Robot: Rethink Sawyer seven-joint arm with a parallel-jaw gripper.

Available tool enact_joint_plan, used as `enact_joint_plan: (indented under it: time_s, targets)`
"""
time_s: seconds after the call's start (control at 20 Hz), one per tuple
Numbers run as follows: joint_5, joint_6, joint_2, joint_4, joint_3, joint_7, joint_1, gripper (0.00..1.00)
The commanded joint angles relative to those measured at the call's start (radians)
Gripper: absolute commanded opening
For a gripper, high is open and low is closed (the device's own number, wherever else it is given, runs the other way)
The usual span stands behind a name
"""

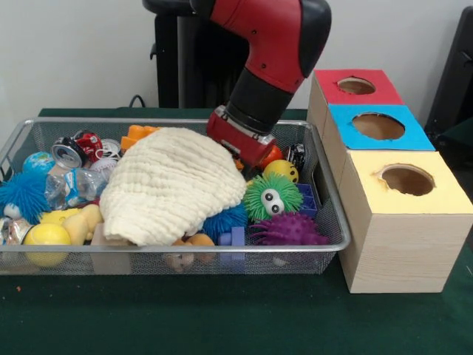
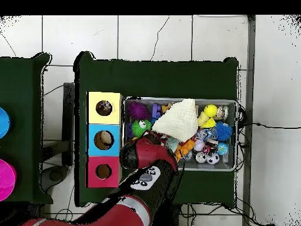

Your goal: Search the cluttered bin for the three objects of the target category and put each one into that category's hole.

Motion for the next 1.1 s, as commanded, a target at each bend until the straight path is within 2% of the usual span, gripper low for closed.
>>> enact_joint_plan:
  time_s: [0.05,0.2,0.3,0.45,0.55,0.7,0.85,1.0,1.1]
  targets:
    - [0.042,-0.111,0.072,0.033,0.004,0.192,-0.02,1.0]
    - [0.057,-0.167,0.07,0.045,-0.033,0.198,0.01,1.0]
    - [0.083,-0.213,0.073,0.058,-0.103,0.209,0.062,1.0]
    - [0.102,-0.23,0.037,0.081,-0.221,0.192,0.141,1.0]
    - [0.096,-0.233,-0.007,0.098,-0.258,0.18,0.164,1.0]
    - [0.064,-0.213,-0.09,0.116,-0.255,0.162,0.161,1.0]
    - [0.026,-0.235,-0.169,0.132,-0.195,0.162,0.116,1.0]
    - [0.035,-0.247,-0.162,0.129,-0.184,0.162,0.108,1.0]
    - [0.045,-0.312,-0.101,0.111,-0.161,0.175,0.082,1.0]
